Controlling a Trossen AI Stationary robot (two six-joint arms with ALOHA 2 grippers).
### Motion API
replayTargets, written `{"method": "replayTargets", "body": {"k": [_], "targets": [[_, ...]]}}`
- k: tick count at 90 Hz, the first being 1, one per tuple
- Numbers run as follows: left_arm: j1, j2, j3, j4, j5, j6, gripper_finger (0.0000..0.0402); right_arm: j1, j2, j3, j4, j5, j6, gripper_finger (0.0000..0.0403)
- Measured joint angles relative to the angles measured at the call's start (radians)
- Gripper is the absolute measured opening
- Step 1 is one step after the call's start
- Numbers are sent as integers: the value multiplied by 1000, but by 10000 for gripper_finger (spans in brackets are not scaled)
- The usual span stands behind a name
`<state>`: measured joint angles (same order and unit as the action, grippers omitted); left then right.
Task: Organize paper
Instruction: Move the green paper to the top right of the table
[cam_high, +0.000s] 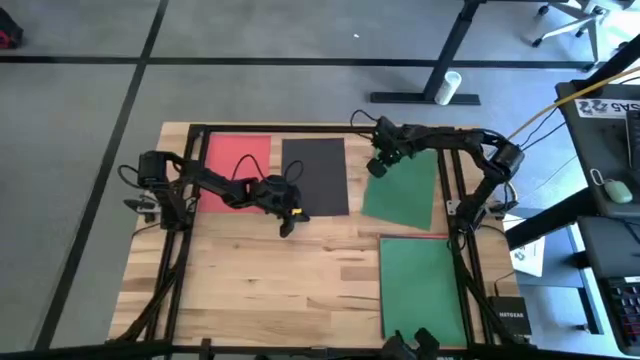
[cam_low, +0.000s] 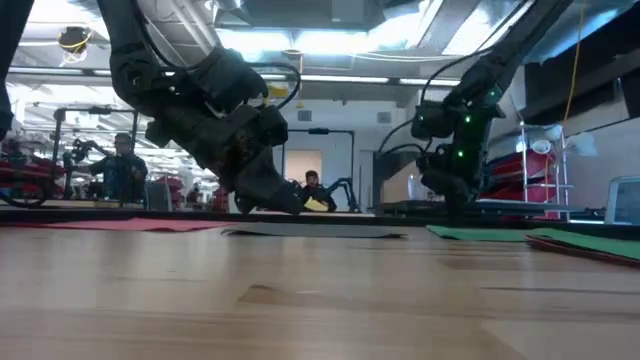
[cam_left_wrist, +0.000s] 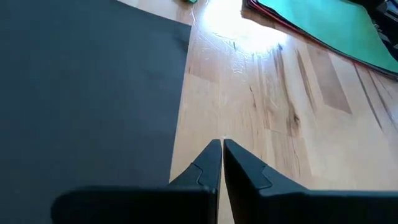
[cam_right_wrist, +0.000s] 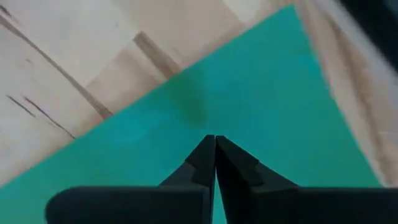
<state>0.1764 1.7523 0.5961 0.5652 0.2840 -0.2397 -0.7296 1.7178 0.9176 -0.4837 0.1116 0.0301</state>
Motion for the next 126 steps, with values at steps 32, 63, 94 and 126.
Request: {"method": "replayTargets", "body": {"k": [32, 63, 94, 126], "targets": [[0, 1, 0, 0, 0, 0, 0, 2, 26, 3, 55, -107, -69, 0], [0, 1, 0, 0, 0, 0, 0, 3, 28, 2, 75, -203, -142, 0], [0, 1, 0, -9, 0, -7, 0, 3, 31, 80, 66, -202, -169, 0], [0, 1, 0, -11, 0, -10, 0, 3, 26, 135, -246, -196, -192, 0]]}}
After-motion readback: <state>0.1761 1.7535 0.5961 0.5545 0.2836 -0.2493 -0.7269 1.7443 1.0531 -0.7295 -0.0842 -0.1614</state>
